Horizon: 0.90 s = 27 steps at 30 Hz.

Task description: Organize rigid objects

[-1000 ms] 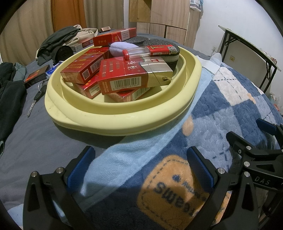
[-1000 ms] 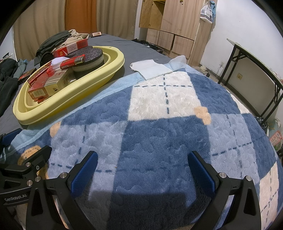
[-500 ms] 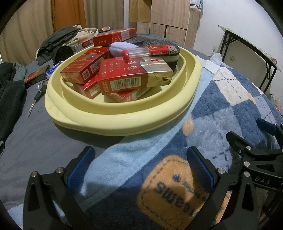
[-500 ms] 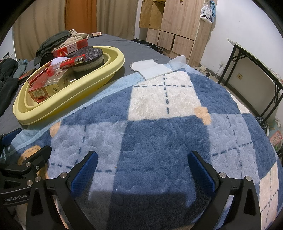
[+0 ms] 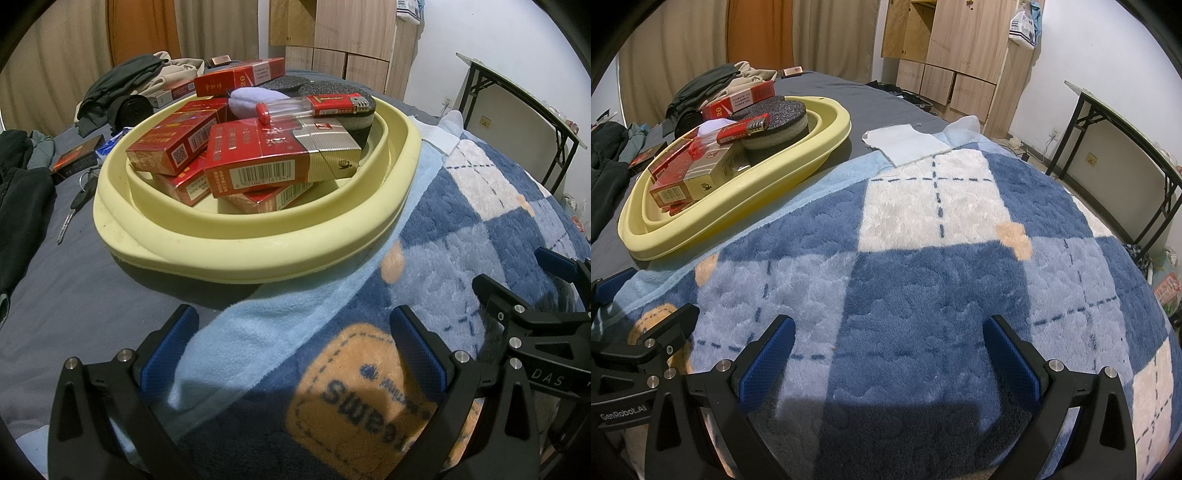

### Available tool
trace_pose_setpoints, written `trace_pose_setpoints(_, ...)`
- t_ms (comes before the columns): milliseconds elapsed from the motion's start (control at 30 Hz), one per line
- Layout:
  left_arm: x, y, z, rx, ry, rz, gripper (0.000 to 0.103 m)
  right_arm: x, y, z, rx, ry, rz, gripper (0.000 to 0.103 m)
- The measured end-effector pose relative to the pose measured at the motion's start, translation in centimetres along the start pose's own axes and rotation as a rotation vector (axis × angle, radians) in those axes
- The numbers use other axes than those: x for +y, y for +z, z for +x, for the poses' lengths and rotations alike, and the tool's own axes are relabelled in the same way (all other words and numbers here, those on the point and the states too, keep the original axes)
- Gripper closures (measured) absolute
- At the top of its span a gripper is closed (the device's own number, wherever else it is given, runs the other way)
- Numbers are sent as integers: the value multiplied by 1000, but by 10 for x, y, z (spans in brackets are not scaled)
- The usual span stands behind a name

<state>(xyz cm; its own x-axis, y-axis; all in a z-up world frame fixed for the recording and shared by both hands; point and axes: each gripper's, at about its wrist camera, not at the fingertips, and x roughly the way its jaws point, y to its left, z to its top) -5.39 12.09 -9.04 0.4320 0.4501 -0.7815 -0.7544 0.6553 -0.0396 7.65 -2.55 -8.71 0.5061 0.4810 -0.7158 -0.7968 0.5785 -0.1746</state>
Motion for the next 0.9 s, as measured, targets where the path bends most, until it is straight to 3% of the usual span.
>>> trace_pose_setpoints(900, 0, -1, -1, 0, 0, 0, 0, 1, 0, 0, 0, 0, 0, 0)
